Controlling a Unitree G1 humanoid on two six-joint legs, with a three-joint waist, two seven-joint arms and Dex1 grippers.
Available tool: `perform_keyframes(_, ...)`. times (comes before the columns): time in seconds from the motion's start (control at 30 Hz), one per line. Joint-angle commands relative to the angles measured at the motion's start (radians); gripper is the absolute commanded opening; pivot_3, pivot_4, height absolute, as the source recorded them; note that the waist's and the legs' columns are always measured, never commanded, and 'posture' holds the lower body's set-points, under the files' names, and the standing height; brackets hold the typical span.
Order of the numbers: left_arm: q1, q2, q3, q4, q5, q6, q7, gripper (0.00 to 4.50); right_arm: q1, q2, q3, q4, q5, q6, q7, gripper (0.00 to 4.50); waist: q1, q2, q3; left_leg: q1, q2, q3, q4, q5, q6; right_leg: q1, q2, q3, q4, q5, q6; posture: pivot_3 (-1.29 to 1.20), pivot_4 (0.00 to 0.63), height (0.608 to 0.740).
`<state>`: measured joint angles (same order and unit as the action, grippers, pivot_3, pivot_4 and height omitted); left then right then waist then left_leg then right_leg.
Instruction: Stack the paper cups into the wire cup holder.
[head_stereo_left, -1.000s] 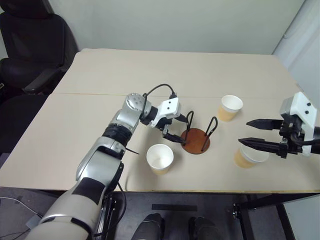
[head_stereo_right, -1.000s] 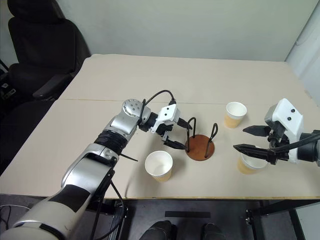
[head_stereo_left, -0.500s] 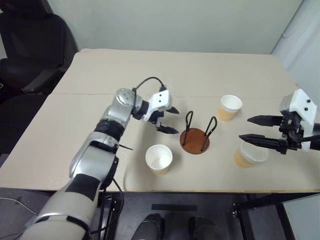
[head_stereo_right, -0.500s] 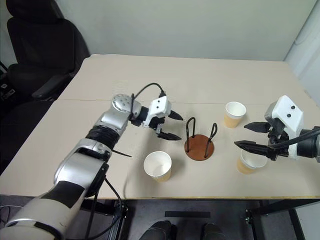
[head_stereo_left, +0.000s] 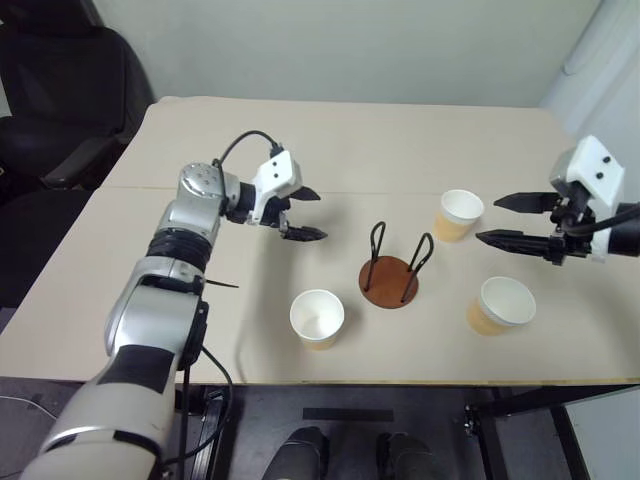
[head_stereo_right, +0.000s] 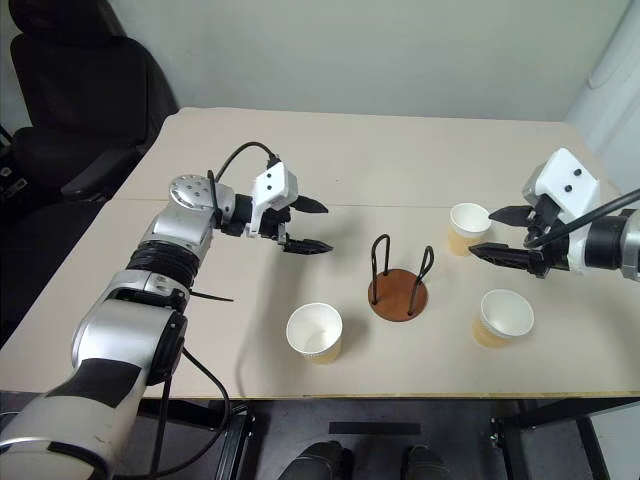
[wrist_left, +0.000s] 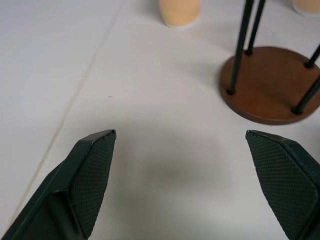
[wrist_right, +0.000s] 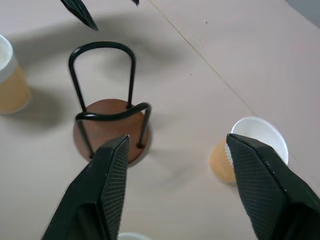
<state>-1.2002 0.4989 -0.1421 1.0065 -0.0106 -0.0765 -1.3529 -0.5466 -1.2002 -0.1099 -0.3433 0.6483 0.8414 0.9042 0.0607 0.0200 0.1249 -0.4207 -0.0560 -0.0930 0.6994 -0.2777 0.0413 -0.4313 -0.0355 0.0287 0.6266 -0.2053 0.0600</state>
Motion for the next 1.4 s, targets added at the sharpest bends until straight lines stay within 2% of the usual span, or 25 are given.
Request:
perform_keyframes(0.03,-0.013,0.020,0.038,-0.089,-0.041,0.052,-0.020,4.50,-0.050,0.006,0.060,0.037,-0.078,-0.062,0.036,4.22,0.001,0.000,0.000,0.000,0.000,0.000,0.000,0.000,0.000,0.000,0.000,0.000,0.000,0.000,0.000,0.00,0.150,0.740)
perform_keyframes(0.33,0.020,0.061,0.059,-0.249,-0.108,0.200,-0.099,4.50,-0.154,0.047,0.257,0.185,-0.345,-0.241,0.102,4.22,-0.002,0.000,0.000,-0.003,0.000,0.000,0.000,0.000,0.001,-0.003,0.000,0.000,0.000,0.000,0.000,0.00,0.150,0.740)
perform_keyframes(0.5,0.021,0.082,0.047,-0.270,-0.107,0.206,-0.118,4.50,-0.230,0.100,0.337,0.284,-0.475,-0.329,0.140,4.22,-0.006,0.000,0.000,-0.003,0.000,0.000,0.000,0.000,0.001,-0.004,-0.001,0.000,0.000,0.000,0.000,0.00,0.150,0.740)
perform_keyframes(1.0,0.035,0.088,0.041,-0.268,-0.099,0.186,-0.109,4.50,-0.369,0.253,0.433,0.595,-0.721,-0.554,0.221,4.22,-0.006,0.000,0.000,-0.005,0.000,0.000,-0.001,0.000,0.001,-0.006,-0.001,0.000,0.000,0.000,0.000,0.00,0.150,0.740)
perform_keyframes(1.3,0.045,0.093,0.039,-0.266,-0.095,0.172,-0.107,4.50,-0.433,0.319,0.458,0.839,-0.846,-0.715,0.204,4.22,-0.006,0.000,0.000,-0.006,0.000,0.000,-0.001,0.000,0.001,-0.006,-0.001,0.000,0.000,0.000,-0.001,0.00,0.150,0.740)
perform_keyframes(1.4,0.046,0.094,0.035,-0.263,-0.091,0.166,-0.108,4.50,-0.453,0.339,0.452,0.901,-0.868,-0.747,0.200,3.32,-0.006,0.000,0.000,-0.006,0.000,0.000,-0.001,0.000,0.001,-0.006,-0.001,0.000,0.000,0.000,-0.001,0.00,0.150,0.740)
